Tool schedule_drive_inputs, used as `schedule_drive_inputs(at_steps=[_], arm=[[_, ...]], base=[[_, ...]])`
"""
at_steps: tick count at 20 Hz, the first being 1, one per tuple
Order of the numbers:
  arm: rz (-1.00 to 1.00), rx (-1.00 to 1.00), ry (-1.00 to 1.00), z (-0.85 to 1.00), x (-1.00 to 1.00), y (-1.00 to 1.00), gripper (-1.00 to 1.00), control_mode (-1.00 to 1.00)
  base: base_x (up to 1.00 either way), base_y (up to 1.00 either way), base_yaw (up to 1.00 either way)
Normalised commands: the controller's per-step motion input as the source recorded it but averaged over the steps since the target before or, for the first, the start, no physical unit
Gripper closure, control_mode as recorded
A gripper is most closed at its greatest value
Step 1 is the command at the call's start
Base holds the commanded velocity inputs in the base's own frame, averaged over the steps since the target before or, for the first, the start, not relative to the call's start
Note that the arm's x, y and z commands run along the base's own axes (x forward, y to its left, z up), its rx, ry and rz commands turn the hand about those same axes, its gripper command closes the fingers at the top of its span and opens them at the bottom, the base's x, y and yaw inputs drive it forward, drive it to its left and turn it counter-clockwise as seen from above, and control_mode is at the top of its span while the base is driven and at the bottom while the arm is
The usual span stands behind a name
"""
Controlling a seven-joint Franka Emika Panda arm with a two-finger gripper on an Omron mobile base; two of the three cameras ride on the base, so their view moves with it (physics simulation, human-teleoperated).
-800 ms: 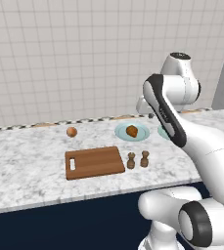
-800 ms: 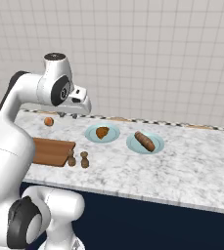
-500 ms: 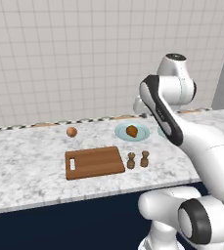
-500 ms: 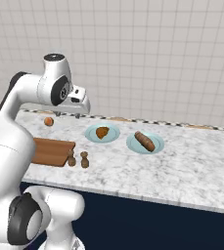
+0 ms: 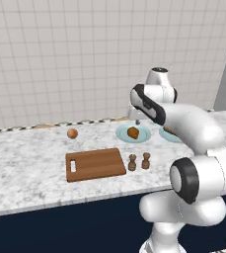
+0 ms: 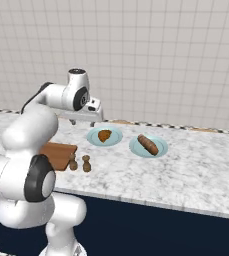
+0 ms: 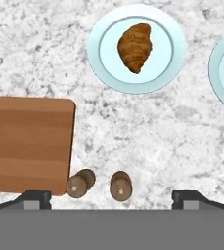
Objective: From the different types of pastries on the counter, select a croissant and place it on the cutting board. Then retrieve a jar of jam from the cabinet and place it alongside the croissant on the cutting board.
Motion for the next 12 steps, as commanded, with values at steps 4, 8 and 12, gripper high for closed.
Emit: schedule_drive_inputs(at_steps=[4,8,12], arm=[[0.00,0.00,0.15,-0.39,0.69,-0.03,-1.00,-1.00],[0.00,0.00,0.10,-0.37,0.64,0.00,-1.00,-1.00],[0.00,0.00,0.06,-0.54,0.62,-0.04,-1.00,-1.00]], base=[[0.00,0.00,0.00],[0.00,0.00,0.00],[0.00,0.00,0.00]])
